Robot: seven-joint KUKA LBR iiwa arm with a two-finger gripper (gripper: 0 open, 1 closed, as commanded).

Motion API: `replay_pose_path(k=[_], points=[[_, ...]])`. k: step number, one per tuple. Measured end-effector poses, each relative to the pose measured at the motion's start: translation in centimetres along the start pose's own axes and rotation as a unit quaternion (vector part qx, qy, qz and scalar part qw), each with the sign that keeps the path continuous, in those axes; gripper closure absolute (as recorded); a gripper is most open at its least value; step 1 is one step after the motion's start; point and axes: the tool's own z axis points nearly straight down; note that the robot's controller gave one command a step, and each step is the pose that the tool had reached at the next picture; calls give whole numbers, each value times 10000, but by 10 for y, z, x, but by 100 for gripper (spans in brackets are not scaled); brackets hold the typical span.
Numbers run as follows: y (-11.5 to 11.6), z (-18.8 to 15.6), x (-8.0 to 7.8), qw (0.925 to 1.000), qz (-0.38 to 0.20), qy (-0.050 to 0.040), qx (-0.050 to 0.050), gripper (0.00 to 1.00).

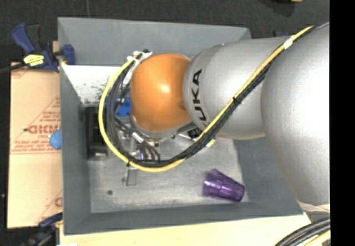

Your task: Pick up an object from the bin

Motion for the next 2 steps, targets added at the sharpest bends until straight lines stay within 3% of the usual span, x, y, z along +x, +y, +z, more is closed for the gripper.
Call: replay_pose_path(k=[1, 2], points=[[-1, -4, -2, 10000, 22, -36, -7, 0], [32, 83, -72, 9940, -1089, -42, -3, 0]])
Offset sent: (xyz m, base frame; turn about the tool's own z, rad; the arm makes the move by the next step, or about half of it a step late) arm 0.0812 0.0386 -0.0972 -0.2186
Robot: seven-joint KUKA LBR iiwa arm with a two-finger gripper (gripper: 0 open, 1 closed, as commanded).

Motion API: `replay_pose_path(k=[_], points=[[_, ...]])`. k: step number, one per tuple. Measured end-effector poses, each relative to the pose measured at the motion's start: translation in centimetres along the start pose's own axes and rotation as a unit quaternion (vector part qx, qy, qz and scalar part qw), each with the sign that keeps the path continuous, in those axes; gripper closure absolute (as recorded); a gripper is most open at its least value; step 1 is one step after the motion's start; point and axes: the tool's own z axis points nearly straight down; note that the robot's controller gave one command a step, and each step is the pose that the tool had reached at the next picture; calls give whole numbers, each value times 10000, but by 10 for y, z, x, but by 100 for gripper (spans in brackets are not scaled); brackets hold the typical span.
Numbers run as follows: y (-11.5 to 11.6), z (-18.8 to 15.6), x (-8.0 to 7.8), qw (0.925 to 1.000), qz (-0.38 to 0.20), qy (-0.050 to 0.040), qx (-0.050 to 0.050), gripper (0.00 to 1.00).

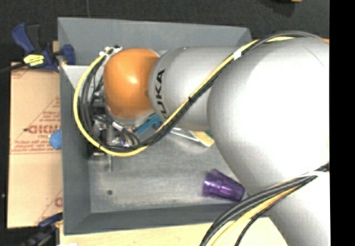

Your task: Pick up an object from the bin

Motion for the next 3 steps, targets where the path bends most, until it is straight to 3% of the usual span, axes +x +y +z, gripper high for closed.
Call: replay_pose_path(k=[1, 2, 3], points=[[-10, -41, -7, 9741, -2262, -53, 5, 0], [5, -18, -30, 9478, -3189, -45, -6, 0], [-3, 1, -43, 8619, -5068, -172, 60, 0]])
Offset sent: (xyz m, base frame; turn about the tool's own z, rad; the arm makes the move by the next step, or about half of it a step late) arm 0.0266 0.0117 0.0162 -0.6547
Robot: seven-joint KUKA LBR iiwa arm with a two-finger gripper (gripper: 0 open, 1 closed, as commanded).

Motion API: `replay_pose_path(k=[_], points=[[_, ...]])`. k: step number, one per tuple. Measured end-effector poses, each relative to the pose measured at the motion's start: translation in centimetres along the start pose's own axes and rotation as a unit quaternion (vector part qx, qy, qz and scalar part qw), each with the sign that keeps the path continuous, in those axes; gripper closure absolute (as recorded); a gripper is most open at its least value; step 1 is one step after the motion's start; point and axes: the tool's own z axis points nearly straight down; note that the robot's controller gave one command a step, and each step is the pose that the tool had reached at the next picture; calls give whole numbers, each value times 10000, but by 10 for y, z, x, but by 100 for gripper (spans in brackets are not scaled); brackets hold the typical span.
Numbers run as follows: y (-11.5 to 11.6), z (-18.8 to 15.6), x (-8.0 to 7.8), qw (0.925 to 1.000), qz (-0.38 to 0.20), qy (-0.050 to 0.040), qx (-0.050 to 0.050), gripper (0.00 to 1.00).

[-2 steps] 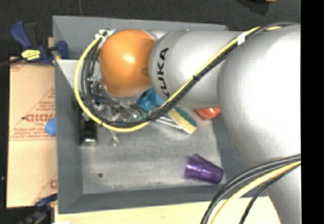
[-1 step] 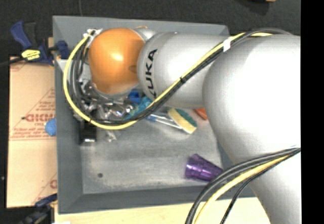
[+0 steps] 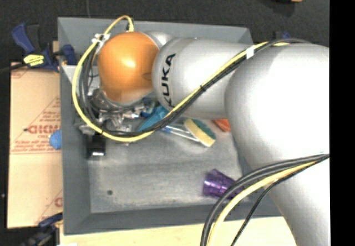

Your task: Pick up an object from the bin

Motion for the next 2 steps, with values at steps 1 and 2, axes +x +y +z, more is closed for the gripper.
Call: replay_pose_path(k=[1, 2], points=[[-6, 0, -11, 9993, 352, -5, -83, 100], [-6, 0, -11, 9993, 371, -3, -87, 100]])
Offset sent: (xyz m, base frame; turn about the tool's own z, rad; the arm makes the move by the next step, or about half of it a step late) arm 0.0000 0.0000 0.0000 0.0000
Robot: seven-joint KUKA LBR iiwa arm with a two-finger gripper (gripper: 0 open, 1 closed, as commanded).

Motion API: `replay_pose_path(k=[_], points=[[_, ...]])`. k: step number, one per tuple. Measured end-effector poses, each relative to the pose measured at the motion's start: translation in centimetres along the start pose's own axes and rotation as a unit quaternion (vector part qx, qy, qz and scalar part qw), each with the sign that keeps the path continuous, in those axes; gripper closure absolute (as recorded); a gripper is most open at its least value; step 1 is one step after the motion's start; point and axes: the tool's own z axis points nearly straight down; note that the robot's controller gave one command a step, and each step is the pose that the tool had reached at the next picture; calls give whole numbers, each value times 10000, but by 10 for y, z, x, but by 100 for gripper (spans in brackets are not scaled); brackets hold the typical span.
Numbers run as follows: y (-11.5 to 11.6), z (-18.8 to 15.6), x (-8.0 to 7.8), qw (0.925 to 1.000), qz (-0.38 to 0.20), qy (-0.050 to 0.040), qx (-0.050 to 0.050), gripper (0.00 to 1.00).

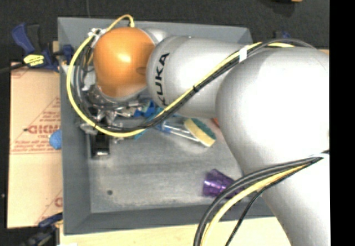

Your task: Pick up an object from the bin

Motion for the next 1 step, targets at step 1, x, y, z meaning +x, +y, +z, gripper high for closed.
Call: replay_pose_path(k=[1], points=[[-3, -110, -3, 10000, 9, -20, 24, 100]])
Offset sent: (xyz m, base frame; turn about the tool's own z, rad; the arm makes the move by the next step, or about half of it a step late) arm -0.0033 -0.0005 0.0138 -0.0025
